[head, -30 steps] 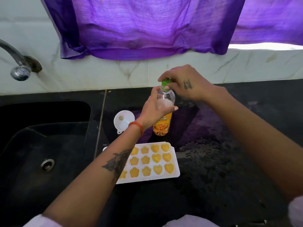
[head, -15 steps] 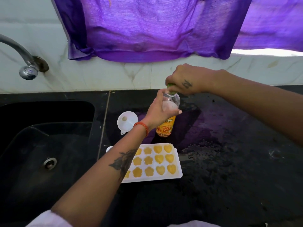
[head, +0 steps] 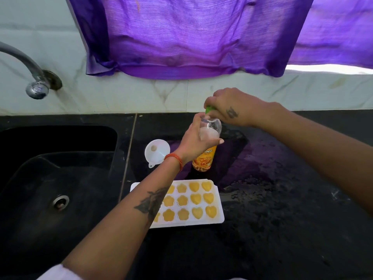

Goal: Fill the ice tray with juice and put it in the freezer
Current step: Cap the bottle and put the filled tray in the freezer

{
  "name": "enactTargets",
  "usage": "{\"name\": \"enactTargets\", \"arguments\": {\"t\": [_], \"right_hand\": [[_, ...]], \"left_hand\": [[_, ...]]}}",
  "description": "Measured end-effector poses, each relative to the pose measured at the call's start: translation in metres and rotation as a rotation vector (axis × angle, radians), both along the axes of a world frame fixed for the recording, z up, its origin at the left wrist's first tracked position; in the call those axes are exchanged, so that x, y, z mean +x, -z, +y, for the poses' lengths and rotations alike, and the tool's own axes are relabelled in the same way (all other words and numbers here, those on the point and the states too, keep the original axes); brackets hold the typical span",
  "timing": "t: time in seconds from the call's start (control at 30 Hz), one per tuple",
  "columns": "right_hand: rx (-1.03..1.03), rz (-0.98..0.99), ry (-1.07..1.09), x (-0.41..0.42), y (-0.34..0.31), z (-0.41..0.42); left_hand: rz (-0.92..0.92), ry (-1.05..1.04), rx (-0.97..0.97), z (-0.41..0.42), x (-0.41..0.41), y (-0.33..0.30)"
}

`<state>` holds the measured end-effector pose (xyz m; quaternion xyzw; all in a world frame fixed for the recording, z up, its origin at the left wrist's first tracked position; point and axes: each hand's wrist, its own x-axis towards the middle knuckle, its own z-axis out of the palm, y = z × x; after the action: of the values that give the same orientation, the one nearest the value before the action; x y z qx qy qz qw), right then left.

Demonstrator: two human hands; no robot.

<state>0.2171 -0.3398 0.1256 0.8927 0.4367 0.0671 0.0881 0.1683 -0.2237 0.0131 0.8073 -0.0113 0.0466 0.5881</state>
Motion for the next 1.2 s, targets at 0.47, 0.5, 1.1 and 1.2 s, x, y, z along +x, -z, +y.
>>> {"name": "enactTargets", "arguments": {"t": [0.47,0.5,1.1,1.2], "right_hand": [[0.103,-0.006,-0.010,0.004,0.015,-0.010],[0.119,-0.073,0.045,0.002,0.021,-0.007],[0.320,-0.091,0.283,-0.003,0.031,-0.003],[0.327,0.214,0.188,0.005,0.016,-0.011]], "left_hand": [[0.003,0.028,-0.001,0.000,0.002,0.001],[-0.011,0.018,0.004,0.000,0.002,0.001],[-0.109,-0.038,0.069,-0.009,0.005,0.013],[-0.021,0.062,-0.037,0.005,0.006,0.011]]}}
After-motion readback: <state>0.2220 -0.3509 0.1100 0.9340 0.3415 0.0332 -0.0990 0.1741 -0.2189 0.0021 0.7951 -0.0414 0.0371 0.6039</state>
